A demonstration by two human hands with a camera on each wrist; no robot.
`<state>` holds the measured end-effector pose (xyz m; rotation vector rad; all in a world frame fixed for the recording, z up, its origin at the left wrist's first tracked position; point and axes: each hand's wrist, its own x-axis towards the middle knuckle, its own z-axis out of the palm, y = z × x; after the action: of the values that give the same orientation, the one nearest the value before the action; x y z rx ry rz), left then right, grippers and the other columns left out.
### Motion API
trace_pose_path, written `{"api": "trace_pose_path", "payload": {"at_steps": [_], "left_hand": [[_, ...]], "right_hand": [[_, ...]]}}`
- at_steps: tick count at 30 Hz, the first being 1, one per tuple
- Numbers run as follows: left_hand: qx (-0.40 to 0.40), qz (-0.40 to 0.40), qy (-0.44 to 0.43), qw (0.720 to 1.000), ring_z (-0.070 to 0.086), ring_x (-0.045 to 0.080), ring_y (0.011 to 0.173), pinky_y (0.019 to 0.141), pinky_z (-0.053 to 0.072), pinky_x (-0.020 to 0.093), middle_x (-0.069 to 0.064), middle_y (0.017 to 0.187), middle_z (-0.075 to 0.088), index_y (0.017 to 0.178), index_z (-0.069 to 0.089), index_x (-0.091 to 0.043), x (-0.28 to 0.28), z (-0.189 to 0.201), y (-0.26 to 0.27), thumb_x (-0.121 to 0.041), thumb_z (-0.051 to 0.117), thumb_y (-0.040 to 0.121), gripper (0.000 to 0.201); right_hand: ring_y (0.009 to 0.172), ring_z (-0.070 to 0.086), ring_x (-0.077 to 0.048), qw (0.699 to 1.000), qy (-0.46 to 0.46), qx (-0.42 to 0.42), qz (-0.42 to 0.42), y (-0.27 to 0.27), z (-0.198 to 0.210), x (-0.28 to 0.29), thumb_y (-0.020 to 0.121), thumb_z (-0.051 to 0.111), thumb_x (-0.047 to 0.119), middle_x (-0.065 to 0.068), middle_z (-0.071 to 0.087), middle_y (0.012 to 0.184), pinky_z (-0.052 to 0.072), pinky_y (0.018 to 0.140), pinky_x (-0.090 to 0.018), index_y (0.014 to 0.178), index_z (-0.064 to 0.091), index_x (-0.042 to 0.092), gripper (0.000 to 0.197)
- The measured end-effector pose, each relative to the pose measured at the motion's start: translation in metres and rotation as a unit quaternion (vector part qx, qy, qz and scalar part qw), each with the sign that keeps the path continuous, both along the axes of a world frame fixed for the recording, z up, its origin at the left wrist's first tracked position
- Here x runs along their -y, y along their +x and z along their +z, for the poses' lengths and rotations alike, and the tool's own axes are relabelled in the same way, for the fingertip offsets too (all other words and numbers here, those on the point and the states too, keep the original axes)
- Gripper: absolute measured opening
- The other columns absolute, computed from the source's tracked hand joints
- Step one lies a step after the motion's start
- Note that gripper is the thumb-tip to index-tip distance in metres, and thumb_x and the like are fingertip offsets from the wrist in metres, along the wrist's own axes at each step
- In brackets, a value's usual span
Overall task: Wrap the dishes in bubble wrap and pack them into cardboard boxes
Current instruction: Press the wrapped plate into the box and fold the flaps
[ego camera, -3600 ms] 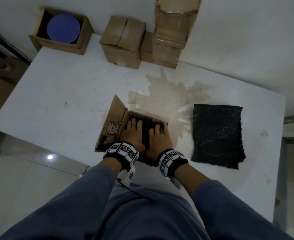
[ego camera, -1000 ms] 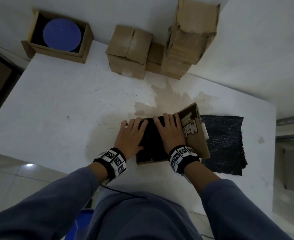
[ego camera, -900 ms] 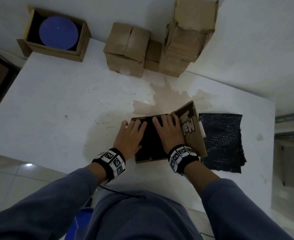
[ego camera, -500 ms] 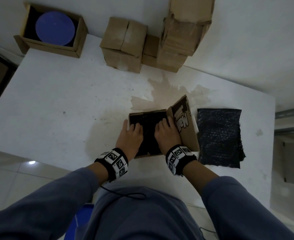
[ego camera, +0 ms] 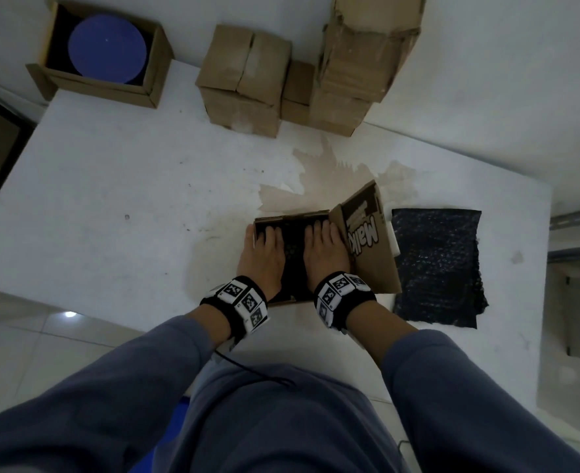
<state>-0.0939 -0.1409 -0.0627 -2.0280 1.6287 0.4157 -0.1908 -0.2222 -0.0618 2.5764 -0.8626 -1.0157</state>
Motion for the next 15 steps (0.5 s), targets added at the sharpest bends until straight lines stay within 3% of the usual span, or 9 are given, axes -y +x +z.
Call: {"api": "trace_pose_path", "payload": {"at_steps": [3,9,15], "left_hand": [[-0.016,-0.010,0.012,1.000,0.031,0.031,0.139,0.118,-0.001,0.057,0.019,0.152,0.026,0.152,0.006,0.004,0.006,-0.001,0.007,-0.048,0.057,0.083,0.101],[-0.057,-0.036,0.018,0.998,0.043,0.027,0.128,0.120,0.008,0.053,0.017,0.143,0.036,0.151,0.016,0.002,0.013,0.006,0.020,-0.041,0.067,0.082,0.096],[-0.075,-0.026,-0.003,0.997,0.051,0.027,0.122,0.121,0.009,0.052,0.016,0.140,0.040,0.150,0.019,-0.001,0.014,0.008,0.025,-0.041,0.070,0.083,0.093]], "right_hand": [[0.140,0.027,-0.036,1.000,0.007,-0.018,0.006,0.007,0.003,0.001,0.097,0.046,0.035,-0.022,0.028,0.152,0.014,0.119,-0.044,0.152,0.011,-0.004,0.075],[0.149,0.010,-0.034,0.998,0.049,-0.037,-0.010,0.007,-0.004,0.008,0.101,0.039,0.036,-0.023,0.006,0.161,0.001,0.122,-0.044,0.152,-0.005,-0.003,0.078],[0.146,0.018,-0.036,0.999,0.030,-0.022,0.001,0.005,-0.009,0.005,0.103,0.036,0.032,-0.024,0.014,0.158,0.004,0.122,-0.045,0.152,-0.004,-0.004,0.073]]}}
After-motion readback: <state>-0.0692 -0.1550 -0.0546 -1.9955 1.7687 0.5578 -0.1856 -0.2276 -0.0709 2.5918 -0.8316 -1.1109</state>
